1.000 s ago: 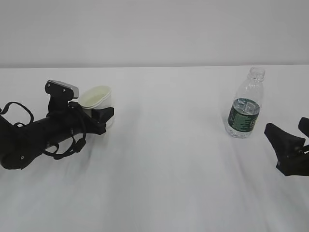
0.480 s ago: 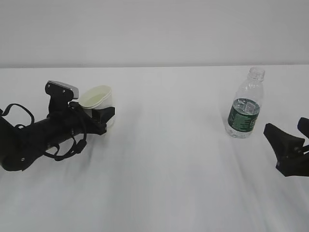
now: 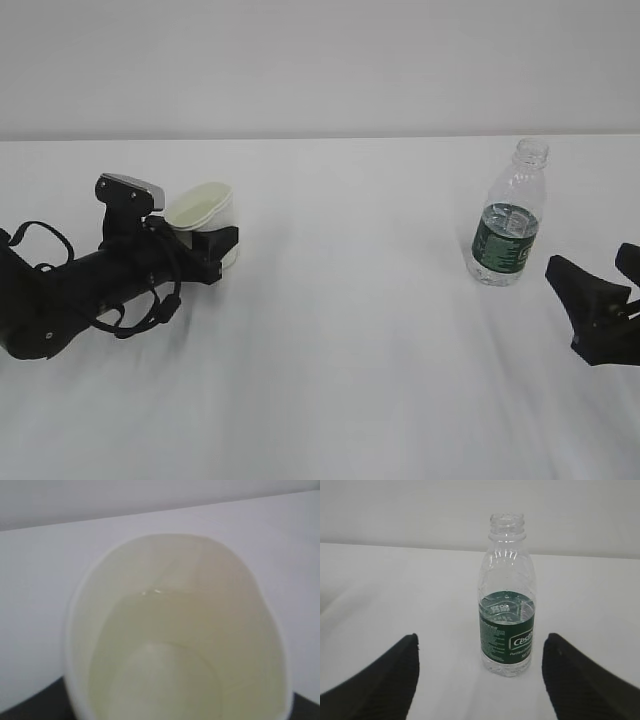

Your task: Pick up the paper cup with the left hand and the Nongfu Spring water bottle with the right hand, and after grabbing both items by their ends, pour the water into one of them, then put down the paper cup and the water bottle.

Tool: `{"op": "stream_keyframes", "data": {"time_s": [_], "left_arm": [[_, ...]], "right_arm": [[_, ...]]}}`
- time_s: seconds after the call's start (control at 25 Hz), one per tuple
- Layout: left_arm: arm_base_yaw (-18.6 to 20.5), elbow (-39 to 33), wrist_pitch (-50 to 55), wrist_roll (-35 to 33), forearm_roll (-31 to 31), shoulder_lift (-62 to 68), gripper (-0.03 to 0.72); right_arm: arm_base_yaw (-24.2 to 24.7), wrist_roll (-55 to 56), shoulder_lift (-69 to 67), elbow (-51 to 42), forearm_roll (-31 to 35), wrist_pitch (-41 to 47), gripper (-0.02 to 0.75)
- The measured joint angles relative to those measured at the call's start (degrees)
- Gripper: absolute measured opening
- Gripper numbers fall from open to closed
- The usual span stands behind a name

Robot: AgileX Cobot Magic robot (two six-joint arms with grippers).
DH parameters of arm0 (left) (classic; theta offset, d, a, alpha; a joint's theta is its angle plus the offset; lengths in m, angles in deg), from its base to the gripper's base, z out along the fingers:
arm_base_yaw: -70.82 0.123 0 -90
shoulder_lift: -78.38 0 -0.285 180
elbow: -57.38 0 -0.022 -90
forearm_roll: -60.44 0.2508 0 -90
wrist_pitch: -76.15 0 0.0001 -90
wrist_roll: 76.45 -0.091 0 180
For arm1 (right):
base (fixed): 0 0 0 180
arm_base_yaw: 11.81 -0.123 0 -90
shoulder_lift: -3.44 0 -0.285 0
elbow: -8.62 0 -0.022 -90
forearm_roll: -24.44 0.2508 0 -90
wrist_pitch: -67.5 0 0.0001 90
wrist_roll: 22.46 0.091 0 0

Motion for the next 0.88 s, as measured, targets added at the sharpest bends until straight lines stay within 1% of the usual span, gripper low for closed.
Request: {"op": "stream_keyframes", "data": {"time_s": [0.72,0.8,0.88], "left_arm": [[0.0,0.0,1.61,-0.09,0.36,0.0,0.418],[0.0,0.0,1.61,-0.09,0.53,0.0,0.429],[0.0,0.0,1.61,-0.09,0.51,0.0,0.458]], "right_arm": [[0.0,0.12,0.0,0.0,0.0,0.0,0.575],[0.0,0.12,0.0,0.0,0.0,0.0,0.574],[0.0,0.12,0.0,0.0,0.0,0.0,0.574]]}}
